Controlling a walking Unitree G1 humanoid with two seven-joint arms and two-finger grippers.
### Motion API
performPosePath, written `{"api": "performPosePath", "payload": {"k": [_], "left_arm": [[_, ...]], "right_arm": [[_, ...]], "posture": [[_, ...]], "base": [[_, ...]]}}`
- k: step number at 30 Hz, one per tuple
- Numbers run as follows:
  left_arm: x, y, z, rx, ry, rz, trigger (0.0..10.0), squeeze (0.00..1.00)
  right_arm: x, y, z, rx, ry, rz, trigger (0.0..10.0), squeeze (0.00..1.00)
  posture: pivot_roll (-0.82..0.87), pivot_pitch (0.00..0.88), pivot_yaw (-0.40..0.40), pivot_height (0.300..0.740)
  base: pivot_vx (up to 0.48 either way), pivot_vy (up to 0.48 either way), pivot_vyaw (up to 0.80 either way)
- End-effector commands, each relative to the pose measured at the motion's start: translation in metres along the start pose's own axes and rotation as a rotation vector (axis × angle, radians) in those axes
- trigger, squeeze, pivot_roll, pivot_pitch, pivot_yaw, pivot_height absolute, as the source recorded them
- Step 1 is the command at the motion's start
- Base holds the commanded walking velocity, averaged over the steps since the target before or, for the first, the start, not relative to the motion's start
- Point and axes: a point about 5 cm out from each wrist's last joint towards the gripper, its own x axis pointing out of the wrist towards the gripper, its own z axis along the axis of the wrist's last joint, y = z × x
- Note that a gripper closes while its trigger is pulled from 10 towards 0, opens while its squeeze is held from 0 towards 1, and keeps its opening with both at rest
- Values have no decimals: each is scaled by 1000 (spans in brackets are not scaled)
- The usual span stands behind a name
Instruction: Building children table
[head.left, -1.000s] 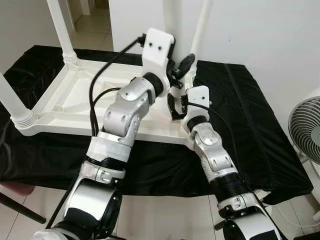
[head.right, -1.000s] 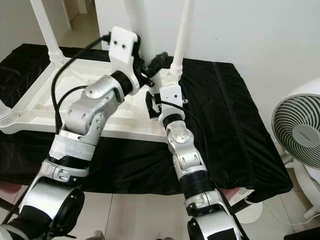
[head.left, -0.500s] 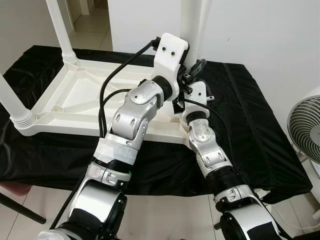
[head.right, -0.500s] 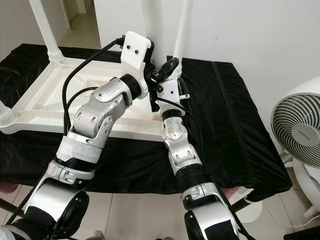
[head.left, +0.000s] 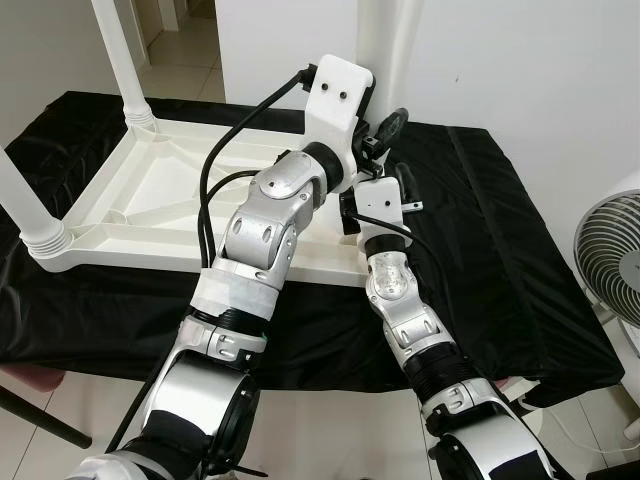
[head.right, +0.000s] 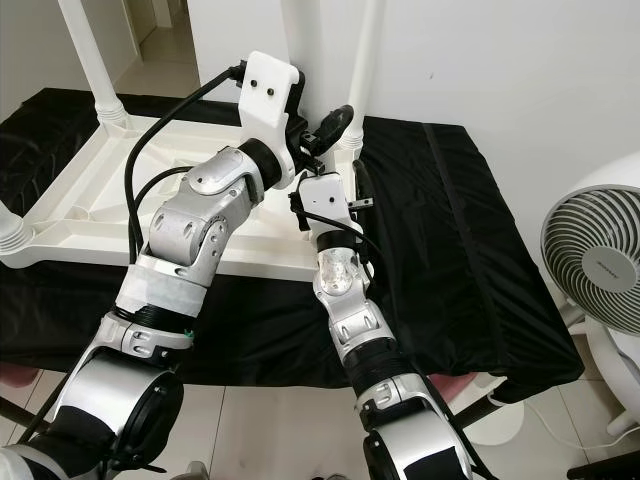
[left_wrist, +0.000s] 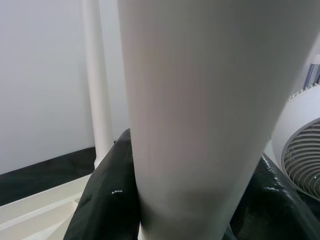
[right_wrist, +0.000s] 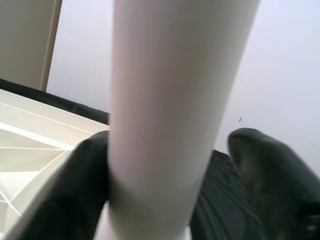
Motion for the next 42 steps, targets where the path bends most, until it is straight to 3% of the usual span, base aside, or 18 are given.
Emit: {"api": "performPosePath", "payload": {"k": [1, 2, 3, 4, 6, 14, 15, 16, 17, 20, 21, 22, 23, 30, 31, 32, 42], "left_arm": [[0, 11, 8, 19, -17, 200, 10000, 0], [0, 11, 8, 18, -19, 201, 10000, 0], [0, 11, 9, 18, -20, 201, 10000, 0], [0, 11, 10, 17, -23, 203, 10000, 0], [-1, 12, 11, 13, -28, 207, 10000, 0], [-3, 8, 13, 5, -37, 201, 10000, 0], [-4, 7, 14, 9, -50, 193, 10000, 0], [-4, 7, 14, 9, -50, 193, 10000, 0], [-5, 4, 14, -4, -62, 174, 10000, 0], [-6, 3, 14, -14, -71, 162, 10000, 0], [-7, 1, 14, -28, -76, 149, 10000, 278], [-7, 1, 14, -28, -76, 149, 10000, 278], [-7, -2, 15, -44, -85, 118, 10000, 1000], [-9, -11, 17, -45, -107, 49, 10000, 1000], [-10, -12, 18, -39, -104, 48, 10000, 949], [-10, -13, 20, -39, -115, 31, 10000, 0], [-21, -15, 33, -113, -204, -65, 10000, 0]], "right_arm": [[-1, -7, -7, -10, 24, -41, 4784, 0], [-1, -6, -8, -10, 30, -41, 2431, 0], [-1, -6, -9, -9, 34, -40, 2431, 0], [-1, -5, -10, 3, 40, -35, 510, 0], [0, -3, -11, 20, 50, -33, 0, 0], [3, -9, -12, 27, 62, -83, 0, 0], [3, -11, -13, 19, 63, -100, 3451, 0], [3, -11, -13, 19, 63, -100, 3451, 0], [5, -14, -14, 19, 72, -115, 10000, 0], [6, -16, -14, 22, 78, -123, 10000, 0], [7, -18, -15, 35, 82, -130, 10000, 0], [7, -18, -15, 35, 82, -130, 10000, 0], [8, -19, -15, 38, 82, -136, 10000, 0], [9, -20, -15, 48, 83, -146, 10000, 0], [9, -20, -15, 53, 85, -146, 10000, 0], [9, -20, -16, 55, 86, -148, 10000, 0], [13, -30, -17, 83, 106, -179, 10000, 0]], "posture": [[117, 24, -53, 740], [121, 27, -56, 740], [121, 27, -56, 740], [125, 30, -59, 740], [125, 31, -59, 740], [126, 45, -63, 740], [125, 50, -66, 740], [125, 50, -66, 740], [127, 51, -67, 740], [127, 51, -67, 740], [129, 54, -65, 740], [129, 54, -65, 740], [129, 54, -65, 740], [135, 54, -60, 740], [136, 53, -56, 740], [135, 50, -51, 740], [134, 44, -49, 740]], "base": [[0, 0, 0], [0, 0, 0], [0, 0, 0], [0, 0, 0], [0, 0, 0], [0, 0, 0], [0, 0, 0], [0, 0, 0], [0, 0, 0], [0, 0, 0], [0, 0, 0], [0, 0, 0], [0, 0, 0], [0, 0, 0], [0, 0, 0], [0, 0, 0], [0, 0, 0]]}}
